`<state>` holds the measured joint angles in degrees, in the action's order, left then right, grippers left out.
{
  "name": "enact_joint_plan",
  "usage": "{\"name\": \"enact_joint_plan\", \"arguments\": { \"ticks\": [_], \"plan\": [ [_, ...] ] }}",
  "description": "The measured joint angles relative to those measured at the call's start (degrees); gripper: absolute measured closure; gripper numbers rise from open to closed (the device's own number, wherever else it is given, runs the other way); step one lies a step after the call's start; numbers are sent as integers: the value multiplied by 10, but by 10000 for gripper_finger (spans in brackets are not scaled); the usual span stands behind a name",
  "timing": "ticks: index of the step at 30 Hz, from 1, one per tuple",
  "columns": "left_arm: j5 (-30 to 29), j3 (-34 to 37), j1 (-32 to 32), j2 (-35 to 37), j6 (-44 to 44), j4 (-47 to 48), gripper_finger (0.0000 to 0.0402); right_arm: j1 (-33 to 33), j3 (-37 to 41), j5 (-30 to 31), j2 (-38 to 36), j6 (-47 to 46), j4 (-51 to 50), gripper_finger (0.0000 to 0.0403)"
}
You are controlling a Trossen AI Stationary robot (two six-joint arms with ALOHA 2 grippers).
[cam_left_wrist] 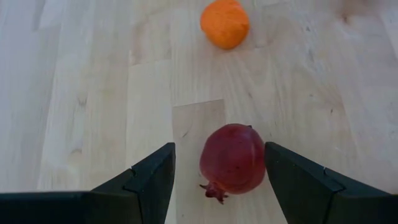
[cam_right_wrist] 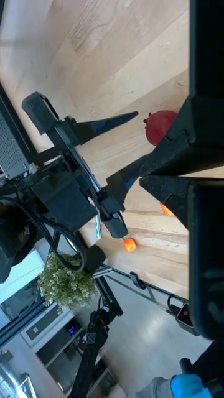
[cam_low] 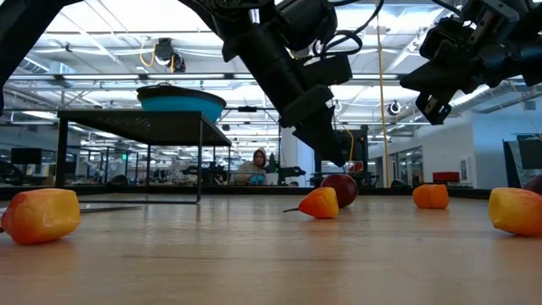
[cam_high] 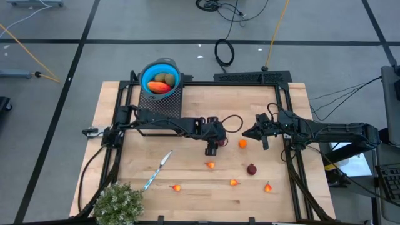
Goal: Pick & Place Fruit
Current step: Put the red pomegranate into the blue strainer bowl on the shelf
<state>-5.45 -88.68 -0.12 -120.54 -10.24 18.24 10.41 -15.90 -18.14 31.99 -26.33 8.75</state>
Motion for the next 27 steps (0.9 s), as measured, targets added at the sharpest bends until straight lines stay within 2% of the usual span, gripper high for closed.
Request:
{"name": "enact_joint_plan", "arguments": {
  "ticks": [27],
  "plan": [
    [-1, 0, 8, 0, 14, -53, 158, 0, -1, 0, 0, 0, 0, 403]
  ]
}}
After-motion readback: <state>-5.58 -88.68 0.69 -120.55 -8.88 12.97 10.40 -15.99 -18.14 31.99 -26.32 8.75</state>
